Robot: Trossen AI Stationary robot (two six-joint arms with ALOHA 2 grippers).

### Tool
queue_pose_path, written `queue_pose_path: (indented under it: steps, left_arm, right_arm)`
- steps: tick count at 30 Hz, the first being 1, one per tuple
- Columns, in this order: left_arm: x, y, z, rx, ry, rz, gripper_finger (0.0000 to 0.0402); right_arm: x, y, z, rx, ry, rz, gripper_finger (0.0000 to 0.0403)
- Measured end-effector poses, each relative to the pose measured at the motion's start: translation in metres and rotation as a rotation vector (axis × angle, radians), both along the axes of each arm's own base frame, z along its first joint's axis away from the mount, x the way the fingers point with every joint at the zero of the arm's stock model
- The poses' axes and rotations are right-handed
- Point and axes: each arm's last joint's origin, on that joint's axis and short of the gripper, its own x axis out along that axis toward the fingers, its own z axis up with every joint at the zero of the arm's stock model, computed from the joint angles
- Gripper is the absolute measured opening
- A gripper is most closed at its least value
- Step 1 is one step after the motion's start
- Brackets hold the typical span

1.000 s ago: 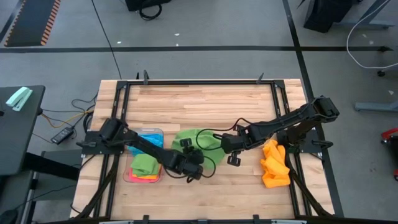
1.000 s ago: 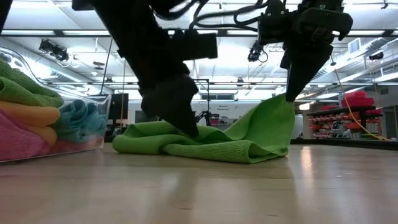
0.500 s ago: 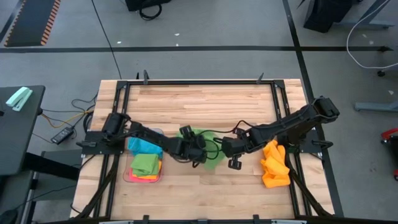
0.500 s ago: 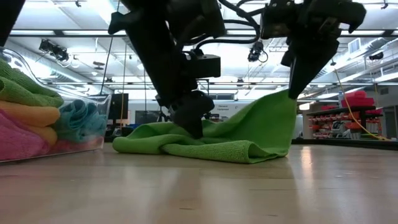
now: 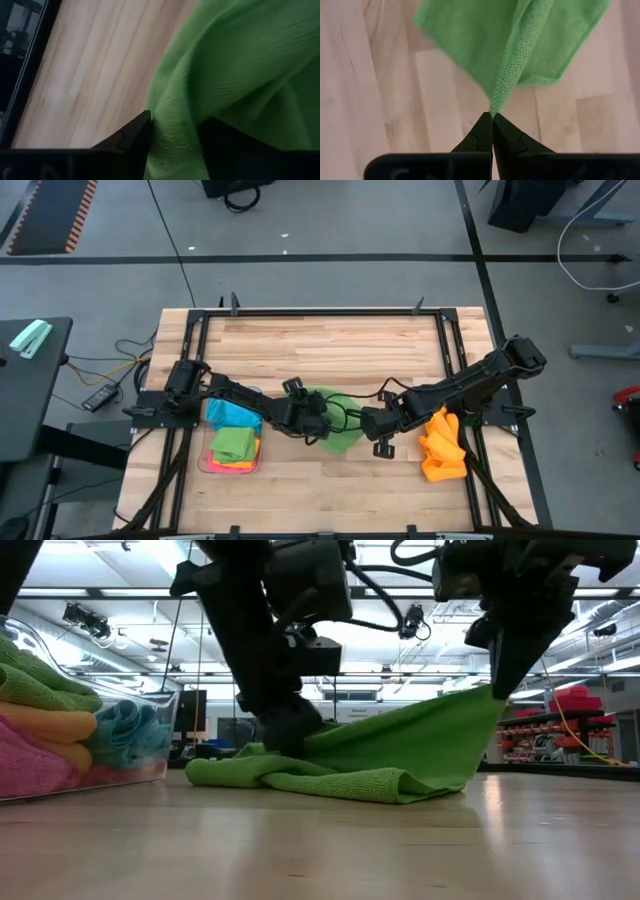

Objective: Fold microfiber towels
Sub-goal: Fold the green microfiber cloth

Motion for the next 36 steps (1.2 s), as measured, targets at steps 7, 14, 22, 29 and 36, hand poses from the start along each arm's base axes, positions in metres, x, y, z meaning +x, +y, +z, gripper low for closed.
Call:
queue_pose_path:
  steps: [7,14,22,29,36]
  left_arm:
    - [-0.003,0.001,0.0,0.037,0.064,-0.037,0.0137]
    - [-0.006,-0.006,0.0,0.076,0.117,-0.093,0.0119]
    - [-0.017,-0.032,-0.001,0.11,0.208,-0.21,0.011]
    - [-0.021,-0.043,0.002,0.133,0.213,-0.238,0.0109]
    - [-0.027,-0.052,0.009,0.138,0.219,-0.268,0.0103]
  right_arm:
    - [-0.002,0.006,0.0,0.043,0.017,0.013,0.0006]
    - [-0.007,0.016,0.0,0.045,0.022,0.047,0.0006]
    - [-0.007,0.017,0.0,0.047,0.023,0.043,0.0006]
    - [-0.007,0.017,0.0,0.049,0.018,0.042,0.0006]
    - [-0.006,0.016,0.0,0.04,0.015,0.035,0.0006]
